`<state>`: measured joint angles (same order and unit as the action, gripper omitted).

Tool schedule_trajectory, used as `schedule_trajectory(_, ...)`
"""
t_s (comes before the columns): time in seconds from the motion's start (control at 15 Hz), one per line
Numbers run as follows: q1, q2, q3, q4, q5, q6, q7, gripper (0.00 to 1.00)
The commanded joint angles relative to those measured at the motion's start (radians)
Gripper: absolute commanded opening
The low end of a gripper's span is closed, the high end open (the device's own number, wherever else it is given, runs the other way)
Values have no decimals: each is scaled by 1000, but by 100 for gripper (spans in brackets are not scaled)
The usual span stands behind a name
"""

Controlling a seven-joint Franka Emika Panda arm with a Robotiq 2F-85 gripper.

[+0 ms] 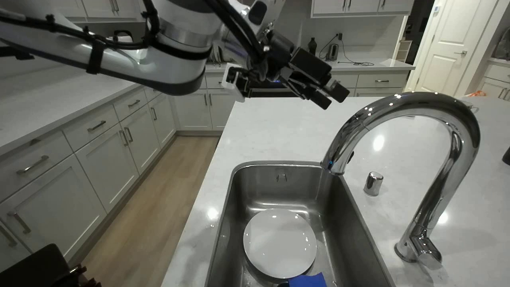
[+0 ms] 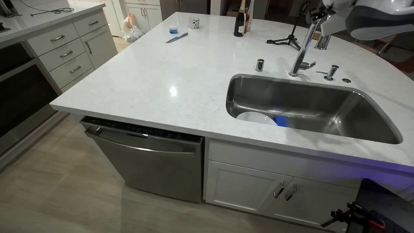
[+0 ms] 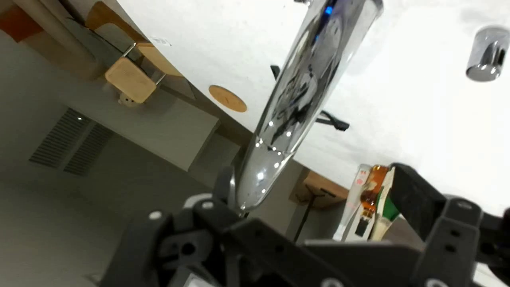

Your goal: Push the faucet head upwards

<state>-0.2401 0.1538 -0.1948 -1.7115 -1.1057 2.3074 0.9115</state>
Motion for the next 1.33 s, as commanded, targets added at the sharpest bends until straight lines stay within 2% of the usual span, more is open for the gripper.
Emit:
schedule_trajectory(0.0, 16, -23, 15, 12, 156, -99, -271, 100)
schedule_trajectory(0.27, 34, -26, 7, 71, 306, -238, -536, 100)
schedule_trajectory(0.8, 50, -71, 13, 147, 403, -467, -837, 100)
schedule_trajectory(1.0, 56, -86, 15, 160, 429, -533, -913, 100)
schedule_trajectory(1.07, 51, -67, 7, 151, 406, -485, -857, 100)
schedule_trajectory(1.27, 54, -76, 8, 153, 414, -503, -885, 100)
